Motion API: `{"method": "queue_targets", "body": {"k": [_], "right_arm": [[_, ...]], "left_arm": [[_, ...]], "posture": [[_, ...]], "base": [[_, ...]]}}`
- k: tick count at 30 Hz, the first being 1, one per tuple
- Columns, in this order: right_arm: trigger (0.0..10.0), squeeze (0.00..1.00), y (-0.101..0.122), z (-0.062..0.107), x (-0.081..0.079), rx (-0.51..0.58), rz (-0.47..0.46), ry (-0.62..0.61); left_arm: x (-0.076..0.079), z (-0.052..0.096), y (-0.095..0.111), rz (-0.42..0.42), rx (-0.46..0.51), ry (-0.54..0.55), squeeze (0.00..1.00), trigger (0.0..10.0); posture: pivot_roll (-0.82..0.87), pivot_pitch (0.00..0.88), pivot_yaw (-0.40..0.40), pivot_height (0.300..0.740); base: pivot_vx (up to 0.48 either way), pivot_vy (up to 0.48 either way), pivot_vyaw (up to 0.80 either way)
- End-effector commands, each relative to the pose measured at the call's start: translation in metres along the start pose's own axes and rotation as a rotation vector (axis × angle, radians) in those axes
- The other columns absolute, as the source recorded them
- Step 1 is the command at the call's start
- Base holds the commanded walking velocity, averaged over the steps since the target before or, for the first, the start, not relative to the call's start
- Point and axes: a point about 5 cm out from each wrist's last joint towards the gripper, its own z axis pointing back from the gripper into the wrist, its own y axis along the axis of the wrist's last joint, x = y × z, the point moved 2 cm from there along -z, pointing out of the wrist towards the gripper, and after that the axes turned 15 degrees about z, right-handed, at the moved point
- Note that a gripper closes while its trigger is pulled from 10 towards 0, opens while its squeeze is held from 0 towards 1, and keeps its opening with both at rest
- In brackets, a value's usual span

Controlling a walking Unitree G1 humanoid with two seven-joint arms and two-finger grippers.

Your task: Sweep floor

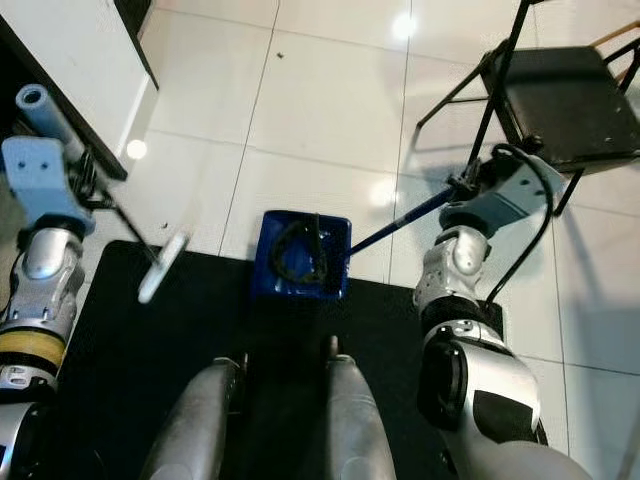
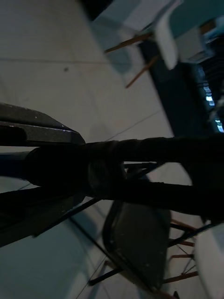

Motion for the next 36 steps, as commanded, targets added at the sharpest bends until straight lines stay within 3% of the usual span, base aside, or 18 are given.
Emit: {"method": "queue_targets", "body": {"k": [1, 4, 7, 9, 16, 23, 27, 36], "right_arm": [[10.0, 0.0, 0.008, -0.004, 0.011, 0.041, -0.029, -0.046], [10.0, 0.0, 0.008, -0.004, 0.015, 0.046, -0.038, -0.054], [10.0, 0.0, 0.008, -0.004, 0.021, 0.046, -0.044, -0.051], [10.0, 0.0, 0.007, -0.004, 0.02, 0.044, -0.039, -0.031], [10.0, 0.0, 0.001, -0.002, 0.007, 0.019, -0.029, 0.084], [10.0, 0.0, -0.012, 0.002, -0.011, -0.073, -0.018, 0.203], [10.0, 0.0, -0.019, 0.007, -0.023, -0.107, 0.08, 0.253], [10.0, 0.0, -0.021, 0.012, -0.023, -0.092, 0.096, 0.257]], "left_arm": [[-0.014, 0.002, 0.008, -0.042, 0.049, 0.031, 0.0, 10.0], [-0.023, 0.005, 0.004, 0.021, 0.059, 0.094, 0.0, 10.0], [-0.036, 0.017, -0.015, 0.225, 0.034, 0.259, 0.0, 10.0], [-0.033, 0.02, -0.02, 0.251, 0.027, 0.268, 0.0, 10.0], [-0.013, 0.025, -0.03, 0.286, 0.035, 0.24, 0.0, 10.0], [-0.004, 0.031, -0.046, 0.356, 0.003, 0.311, 0.0, 10.0], [0.007, 0.033, -0.054, 0.31, -0.042, 0.29, 0.0, 10.0], [0.011, 0.032, -0.055, 0.276, -0.044, 0.314, 0.0, 10.0]], "posture": [[0.06, 0.097, -0.005, 0.74], [0.06, 0.08, -0.005, 0.74], [0.04, 0.032, -0.013, 0.74], [0.03, 0.023, -0.016, 0.74], [0.03, 0.0, -0.034, 0.74], [0.03, 0.0, -0.053, 0.74], [0.02, 0.0, -0.049, 0.74], [0.02, 0.0, -0.037, 0.74]], "base": [[0.0, 0.0, 0.0], [0.0, 0.0, 0.0], [0.0, 0.0, 0.0], [0.0, 0.0, 0.0], [0.0, 0.0, 0.0], [0.0, 0.0, 0.0], [0.0, 0.0, 0.0], [0.0, 0.0, 0.0]]}}
